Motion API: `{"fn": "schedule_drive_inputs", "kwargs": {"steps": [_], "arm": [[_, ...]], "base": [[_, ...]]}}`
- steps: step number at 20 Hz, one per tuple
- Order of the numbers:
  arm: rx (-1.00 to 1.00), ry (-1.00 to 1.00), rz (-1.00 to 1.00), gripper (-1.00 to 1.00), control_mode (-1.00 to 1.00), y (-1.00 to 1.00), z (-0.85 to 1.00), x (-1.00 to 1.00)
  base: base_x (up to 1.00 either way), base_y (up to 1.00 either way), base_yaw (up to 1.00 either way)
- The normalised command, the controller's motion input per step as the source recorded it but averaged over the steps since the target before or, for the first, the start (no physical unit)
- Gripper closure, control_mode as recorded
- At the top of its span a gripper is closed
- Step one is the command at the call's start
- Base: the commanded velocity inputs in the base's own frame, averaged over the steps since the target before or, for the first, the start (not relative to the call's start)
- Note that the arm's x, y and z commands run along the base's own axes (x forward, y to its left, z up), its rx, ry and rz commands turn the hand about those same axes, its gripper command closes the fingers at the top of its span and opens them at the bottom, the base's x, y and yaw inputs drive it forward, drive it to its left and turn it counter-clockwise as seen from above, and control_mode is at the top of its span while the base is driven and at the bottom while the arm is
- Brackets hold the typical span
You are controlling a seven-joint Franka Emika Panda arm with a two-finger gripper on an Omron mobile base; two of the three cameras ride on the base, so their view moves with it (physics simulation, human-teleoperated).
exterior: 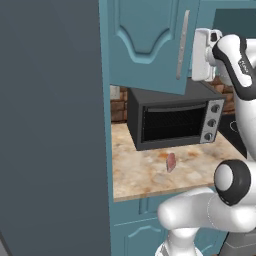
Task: Retrieve the tupperware from the cabinet, then place the raw meat into the tupperware to avoid contamination.
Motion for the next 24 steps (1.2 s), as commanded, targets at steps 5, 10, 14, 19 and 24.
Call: {"fn": "schedule_drive_inputs", "kwargs": {"steps": [5,10,14,19,24], "arm": [[0.00,0.00,0.02,-1.00,-1.00,0.04,0.00,0.02],[0.00,0.00,0.02,-1.00,-1.00,0.07,0.00,0.02],[0.00,0.00,0.03,-1.00,-1.00,0.10,0.00,0.00],[0.00,0.00,0.03,-1.00,-1.00,0.11,0.00,0.00],[0.00,0.00,0.03,-1.00,-1.00,0.09,0.00,-0.01]], "base": [[0.00,0.00,0.00],[0.00,0.00,0.00],[0.00,0.00,0.00],[0.00,0.00,0.00],[0.00,0.00,0.00]]}}
